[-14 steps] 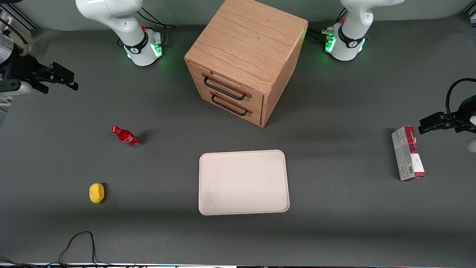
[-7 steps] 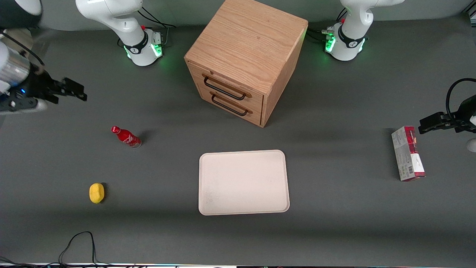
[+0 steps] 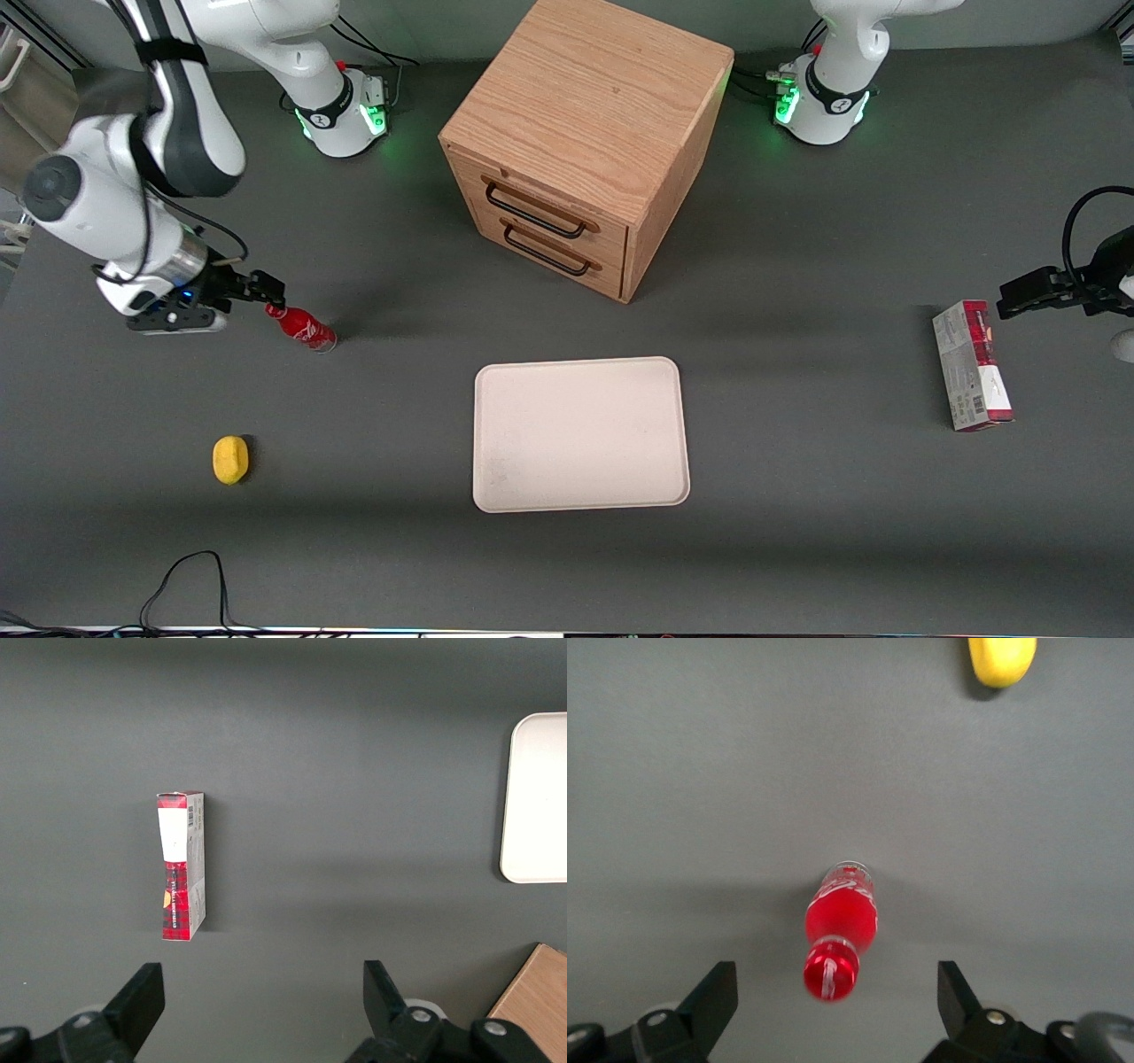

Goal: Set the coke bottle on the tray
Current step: 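Close the right gripper around the bottle's body, then lift the bottle and carry it toward the white tray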

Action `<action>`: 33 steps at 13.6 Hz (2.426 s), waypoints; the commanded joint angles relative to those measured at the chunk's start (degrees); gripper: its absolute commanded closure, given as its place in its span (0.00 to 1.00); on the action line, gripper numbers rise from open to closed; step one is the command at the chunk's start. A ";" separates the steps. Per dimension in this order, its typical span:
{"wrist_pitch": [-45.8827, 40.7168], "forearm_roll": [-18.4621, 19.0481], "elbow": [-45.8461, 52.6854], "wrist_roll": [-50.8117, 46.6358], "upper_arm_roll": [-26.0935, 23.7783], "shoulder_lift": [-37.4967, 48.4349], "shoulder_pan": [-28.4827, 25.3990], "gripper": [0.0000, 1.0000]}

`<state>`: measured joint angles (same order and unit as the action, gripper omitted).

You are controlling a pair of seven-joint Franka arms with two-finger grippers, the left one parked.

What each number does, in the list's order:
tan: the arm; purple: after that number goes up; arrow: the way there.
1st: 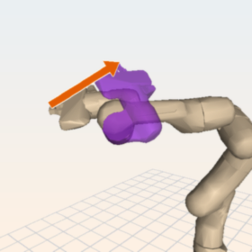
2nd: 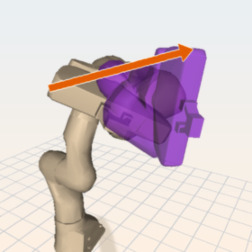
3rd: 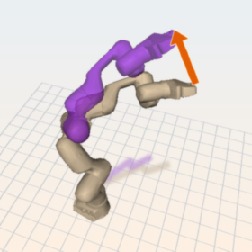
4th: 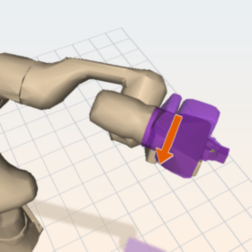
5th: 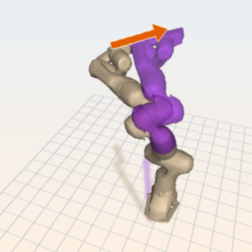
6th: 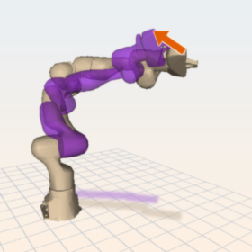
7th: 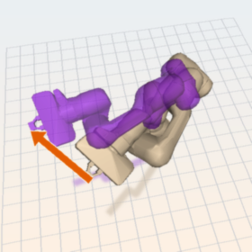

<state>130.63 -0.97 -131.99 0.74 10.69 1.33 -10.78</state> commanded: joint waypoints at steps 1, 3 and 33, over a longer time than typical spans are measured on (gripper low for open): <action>5.06 0.36 -1.68 0.06 0.04 -2.38 -0.82 0.00; 4.90 0.36 -2.39 -0.38 -0.05 -2.56 -1.26 0.01; -20.27 3.69 79.52 -10.49 -24.92 -48.68 -3.89 1.00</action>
<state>106.45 0.51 -57.62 -8.47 -12.58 -42.05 -13.99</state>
